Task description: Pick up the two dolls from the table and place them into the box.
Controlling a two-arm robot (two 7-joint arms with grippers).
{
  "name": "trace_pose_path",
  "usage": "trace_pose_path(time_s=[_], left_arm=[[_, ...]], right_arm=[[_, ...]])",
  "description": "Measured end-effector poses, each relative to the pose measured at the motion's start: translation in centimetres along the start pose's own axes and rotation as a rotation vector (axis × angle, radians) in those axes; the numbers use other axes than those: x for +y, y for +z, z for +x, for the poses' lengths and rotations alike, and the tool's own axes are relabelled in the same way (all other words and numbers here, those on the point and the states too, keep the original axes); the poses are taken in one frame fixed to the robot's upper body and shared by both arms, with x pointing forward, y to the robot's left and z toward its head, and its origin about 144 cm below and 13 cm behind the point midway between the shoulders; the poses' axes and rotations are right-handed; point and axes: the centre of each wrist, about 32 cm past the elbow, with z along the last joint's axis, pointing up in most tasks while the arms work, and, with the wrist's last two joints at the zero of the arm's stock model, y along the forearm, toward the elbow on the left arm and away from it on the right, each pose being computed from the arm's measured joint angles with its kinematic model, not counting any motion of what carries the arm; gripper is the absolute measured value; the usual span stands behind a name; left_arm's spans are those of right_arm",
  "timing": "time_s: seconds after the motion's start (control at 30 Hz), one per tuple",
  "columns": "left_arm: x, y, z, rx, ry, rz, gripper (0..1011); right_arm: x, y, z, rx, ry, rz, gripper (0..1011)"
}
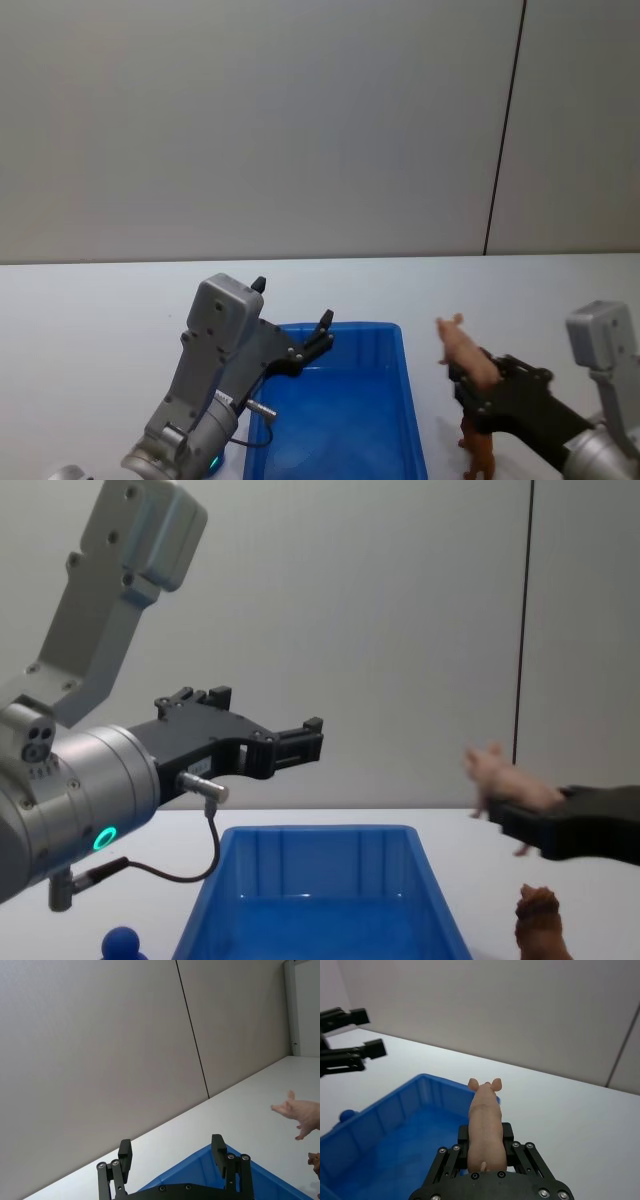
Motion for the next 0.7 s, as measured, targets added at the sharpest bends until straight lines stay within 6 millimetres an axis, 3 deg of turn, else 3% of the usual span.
trace_pose_path(time_s=[0.47,0.67,0.7], left_arm=[[0.0,0.0,0.0,0.000,0.000,0.000,1001],[0.0,0.0,0.0,0.000,0.000,0.000,1001],[0.0,0.0,0.0,0.000,0.000,0.000,1001]], right_arm=[[4.7,0.1,-0.9,0.040,0.204,-0.009,373],[6.9,-0.3,-1.3,0.066,0.271,-0.033,520],[7.2,-0.4,-1.4,0.069,0.276,-0.036,590]])
